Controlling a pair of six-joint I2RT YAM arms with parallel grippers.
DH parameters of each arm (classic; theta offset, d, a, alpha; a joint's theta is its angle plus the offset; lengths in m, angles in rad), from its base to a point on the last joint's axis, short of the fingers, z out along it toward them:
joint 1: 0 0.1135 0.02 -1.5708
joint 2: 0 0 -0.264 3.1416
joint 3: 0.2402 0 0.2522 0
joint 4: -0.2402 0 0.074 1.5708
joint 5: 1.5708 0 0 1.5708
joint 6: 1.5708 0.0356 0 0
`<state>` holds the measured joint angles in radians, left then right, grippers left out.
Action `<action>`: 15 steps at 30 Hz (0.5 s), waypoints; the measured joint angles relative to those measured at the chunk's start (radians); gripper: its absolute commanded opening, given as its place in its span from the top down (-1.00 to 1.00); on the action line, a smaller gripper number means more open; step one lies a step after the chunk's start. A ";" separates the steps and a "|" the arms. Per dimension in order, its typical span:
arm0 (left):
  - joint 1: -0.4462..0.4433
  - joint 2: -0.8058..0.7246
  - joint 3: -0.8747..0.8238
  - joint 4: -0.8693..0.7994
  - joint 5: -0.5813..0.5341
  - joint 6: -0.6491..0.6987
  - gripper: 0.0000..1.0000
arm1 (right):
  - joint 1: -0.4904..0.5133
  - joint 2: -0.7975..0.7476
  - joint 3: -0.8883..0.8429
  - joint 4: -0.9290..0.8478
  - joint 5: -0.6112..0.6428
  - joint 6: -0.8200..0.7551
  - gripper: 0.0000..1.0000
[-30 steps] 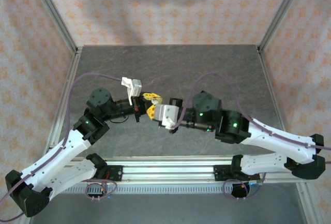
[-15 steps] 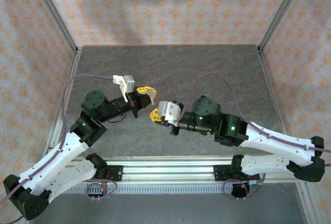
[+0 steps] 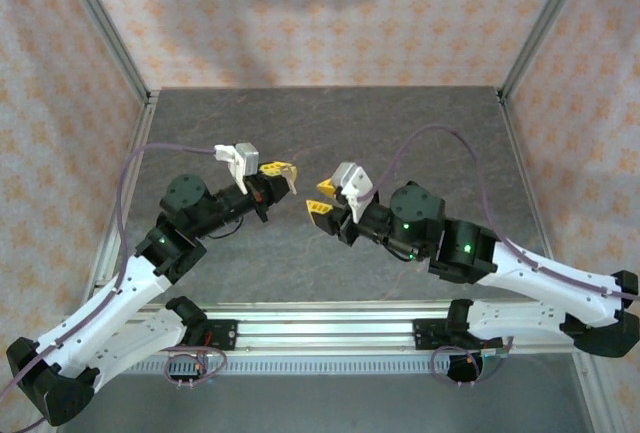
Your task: Remove the keys from the keyring
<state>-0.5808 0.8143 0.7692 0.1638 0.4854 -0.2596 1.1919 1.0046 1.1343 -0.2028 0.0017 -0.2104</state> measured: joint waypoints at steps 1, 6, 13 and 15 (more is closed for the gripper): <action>0.000 0.003 0.000 -0.003 -0.011 0.000 1.00 | -0.002 0.014 0.022 -0.014 0.008 0.016 0.13; 0.000 0.020 0.000 -0.043 -0.074 0.008 1.00 | -0.012 0.093 0.137 -0.092 0.032 0.097 0.04; 0.000 0.031 0.003 -0.085 -0.120 0.019 1.00 | -0.081 0.201 0.255 -0.211 -0.073 0.195 0.08; 0.000 0.031 0.005 -0.092 -0.126 0.023 1.00 | -0.124 0.232 0.271 -0.230 -0.128 0.229 0.14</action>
<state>-0.5808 0.8452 0.7738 0.0715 0.3595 -0.2371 1.0679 1.2362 1.4055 -0.4324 -0.1265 0.0189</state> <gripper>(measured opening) 0.055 0.455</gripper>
